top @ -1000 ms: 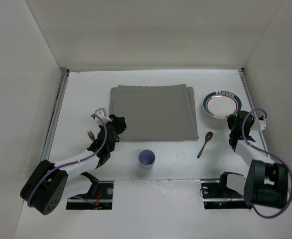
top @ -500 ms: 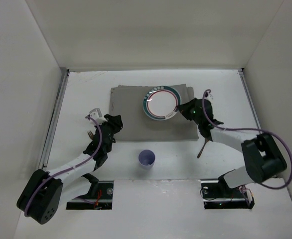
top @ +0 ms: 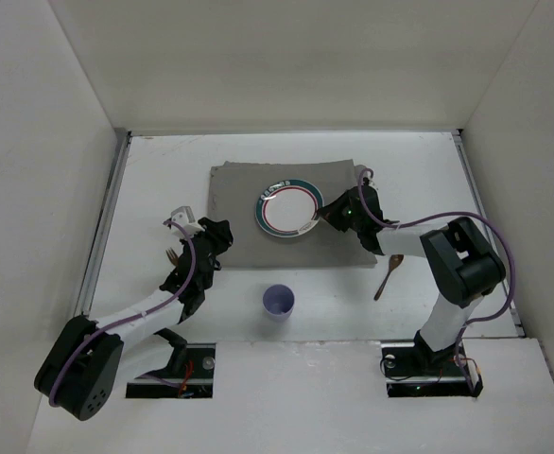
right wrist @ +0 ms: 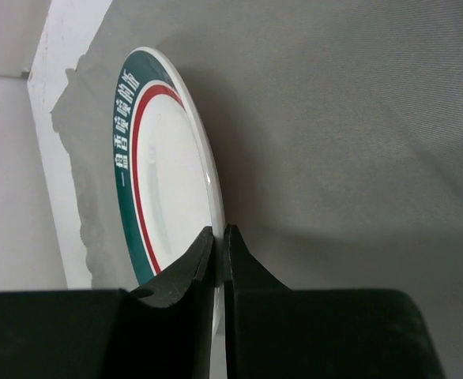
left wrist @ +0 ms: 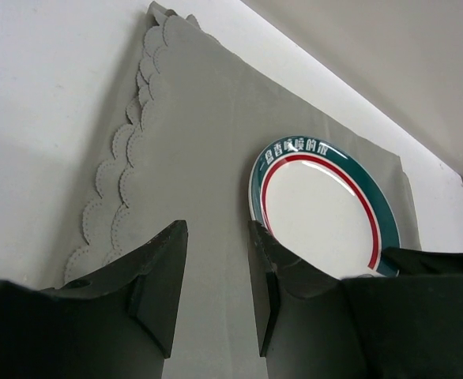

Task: Set the dinner table for one person

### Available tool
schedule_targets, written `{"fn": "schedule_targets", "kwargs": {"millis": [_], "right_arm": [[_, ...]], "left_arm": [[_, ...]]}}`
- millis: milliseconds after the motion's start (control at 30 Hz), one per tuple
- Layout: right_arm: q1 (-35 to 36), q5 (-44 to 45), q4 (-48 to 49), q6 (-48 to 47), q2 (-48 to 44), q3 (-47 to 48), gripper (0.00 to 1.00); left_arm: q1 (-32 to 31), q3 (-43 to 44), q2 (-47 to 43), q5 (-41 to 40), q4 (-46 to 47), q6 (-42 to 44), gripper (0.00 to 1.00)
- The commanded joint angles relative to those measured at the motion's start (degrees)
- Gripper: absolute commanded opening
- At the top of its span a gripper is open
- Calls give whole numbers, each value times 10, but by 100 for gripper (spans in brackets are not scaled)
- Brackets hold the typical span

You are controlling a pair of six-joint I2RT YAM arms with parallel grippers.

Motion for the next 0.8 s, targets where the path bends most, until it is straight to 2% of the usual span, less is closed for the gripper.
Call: {"fn": "schedule_targets", "kwargs": {"millis": [0,133,433,500,667,767], "right_arm": [[8,-37,91,26,7,37,8],[8,-50,108,41,19,39,8],[15,-9,76,40,30,18,13],[15,-6,78,36,25,13,18],[15,12,67,16,5,10,46],[15,24,45,10,-14,3,52]], "left_arm": [[-2,0,1,-12,30,9,34],[2,0,1,-9,28,5,34],[-3,2,1,-11,28,8,34],[-3,1,5,-12,30,8,34],[-4,2,9,-12,30,8,34],[-1,2,12,-13,30,8,34]]}}
